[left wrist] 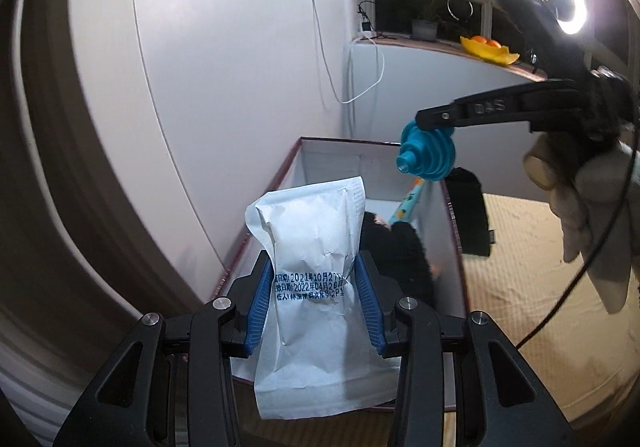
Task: Organize soft objects
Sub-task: 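Carry the packet and funnel over the shoebox and release both inside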
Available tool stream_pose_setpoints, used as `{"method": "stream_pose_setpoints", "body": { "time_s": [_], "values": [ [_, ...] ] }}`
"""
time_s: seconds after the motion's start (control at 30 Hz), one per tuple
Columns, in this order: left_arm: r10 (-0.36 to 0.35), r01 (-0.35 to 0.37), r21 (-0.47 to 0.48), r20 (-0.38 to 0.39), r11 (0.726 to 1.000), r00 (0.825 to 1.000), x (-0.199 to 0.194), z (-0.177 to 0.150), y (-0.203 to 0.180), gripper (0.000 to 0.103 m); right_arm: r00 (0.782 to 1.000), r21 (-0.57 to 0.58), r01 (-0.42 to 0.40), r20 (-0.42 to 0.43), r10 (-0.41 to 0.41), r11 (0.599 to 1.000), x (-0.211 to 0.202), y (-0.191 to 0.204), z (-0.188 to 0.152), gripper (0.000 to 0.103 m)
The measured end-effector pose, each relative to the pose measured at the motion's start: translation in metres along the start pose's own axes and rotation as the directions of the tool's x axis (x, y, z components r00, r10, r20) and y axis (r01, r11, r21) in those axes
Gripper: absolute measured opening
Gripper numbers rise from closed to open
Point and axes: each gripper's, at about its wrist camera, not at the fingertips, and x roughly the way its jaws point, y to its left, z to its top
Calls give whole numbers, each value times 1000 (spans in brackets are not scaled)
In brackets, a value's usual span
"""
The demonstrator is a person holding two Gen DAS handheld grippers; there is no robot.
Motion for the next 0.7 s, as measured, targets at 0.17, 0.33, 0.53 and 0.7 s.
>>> {"method": "stream_pose_setpoints", "body": {
  "time_s": [0.17, 0.33, 0.53, 0.7],
  "values": [
    [19, -19, 16, -5, 1000, 1000, 9, 0, 0, 40, 1000, -11, 16, -23, -16, 1000, 23, -2, 5, 8],
    [40, -39, 11, -9, 999, 999, 14, -1, -1, 53, 1000, -16, 21, -16, -21, 1000, 30, -3, 10, 8],
    [27, -27, 1, 3, 1000, 1000, 14, 0, -3, 68, 1000, -28, 3, 16, -2, 1000, 22, -2, 10, 61],
    [6, -6, -14, 12, 1000, 1000, 9, 1, -4, 68, 1000, -37, 9, 18, -9, 999, 13, -4, 8, 63]
  ]
}}
